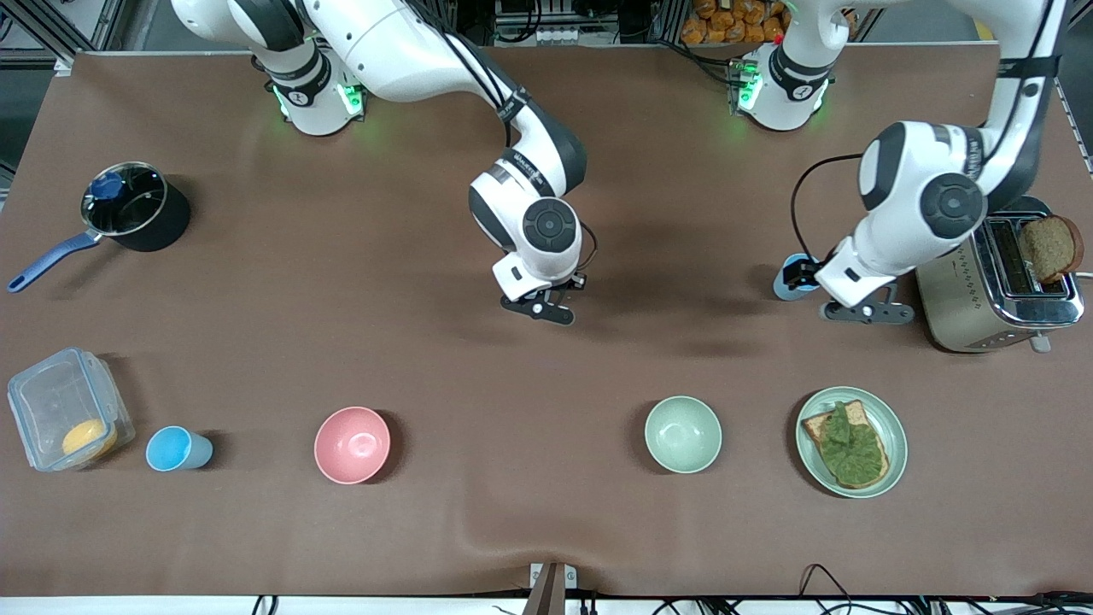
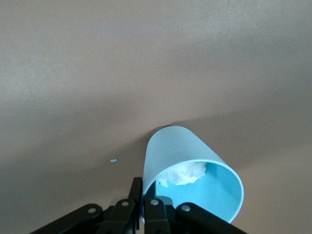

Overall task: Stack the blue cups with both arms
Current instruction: 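Grasp the blue cup near the toaster with the left gripper, then set the held cup down mid-table and open the right gripper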

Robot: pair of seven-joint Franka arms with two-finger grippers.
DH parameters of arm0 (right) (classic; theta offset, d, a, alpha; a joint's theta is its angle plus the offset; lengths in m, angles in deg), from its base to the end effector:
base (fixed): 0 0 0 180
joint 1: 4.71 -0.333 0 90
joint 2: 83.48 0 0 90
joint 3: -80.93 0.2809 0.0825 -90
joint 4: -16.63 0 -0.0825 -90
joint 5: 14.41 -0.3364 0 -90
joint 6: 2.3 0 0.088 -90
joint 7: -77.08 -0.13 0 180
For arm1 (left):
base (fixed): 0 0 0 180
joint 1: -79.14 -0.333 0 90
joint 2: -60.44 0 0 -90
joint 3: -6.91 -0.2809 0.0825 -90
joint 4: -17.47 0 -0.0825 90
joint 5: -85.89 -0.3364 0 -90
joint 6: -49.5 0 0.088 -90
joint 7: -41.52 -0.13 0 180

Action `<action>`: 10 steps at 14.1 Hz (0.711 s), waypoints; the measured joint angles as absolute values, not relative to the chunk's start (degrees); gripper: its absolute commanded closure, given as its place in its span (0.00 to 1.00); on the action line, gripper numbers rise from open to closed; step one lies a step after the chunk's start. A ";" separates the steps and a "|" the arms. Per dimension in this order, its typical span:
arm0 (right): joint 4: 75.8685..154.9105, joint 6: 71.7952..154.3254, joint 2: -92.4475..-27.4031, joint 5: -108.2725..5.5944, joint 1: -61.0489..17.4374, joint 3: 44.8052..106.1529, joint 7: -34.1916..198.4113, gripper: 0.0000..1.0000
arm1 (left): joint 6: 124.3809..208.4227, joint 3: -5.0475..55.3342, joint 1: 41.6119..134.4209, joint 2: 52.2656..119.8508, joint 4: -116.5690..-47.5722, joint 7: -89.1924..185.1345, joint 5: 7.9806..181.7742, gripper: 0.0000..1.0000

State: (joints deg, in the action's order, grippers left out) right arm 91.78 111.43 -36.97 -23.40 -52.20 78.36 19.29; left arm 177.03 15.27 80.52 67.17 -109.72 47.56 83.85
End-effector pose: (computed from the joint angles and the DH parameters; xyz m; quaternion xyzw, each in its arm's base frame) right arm 0.4541 0.4791 0.2201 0.9861 -0.1420 -0.0839 0.0205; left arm 0.4807 -0.0810 0.2900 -0.9975 0.0438 0.0538 0.0125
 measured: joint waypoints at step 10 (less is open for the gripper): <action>87.84 97.80 -46.29 -22.50 -44.23 75.57 23.81 0.00 | 188.46 17.08 80.58 67.38 -120.84 48.10 83.85 0.13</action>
State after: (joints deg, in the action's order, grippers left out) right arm 87.84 97.80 -46.29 -22.50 -44.23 75.57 23.81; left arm 188.46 17.08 80.58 67.38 -120.84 48.10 83.85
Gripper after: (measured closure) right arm 0.000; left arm 0.000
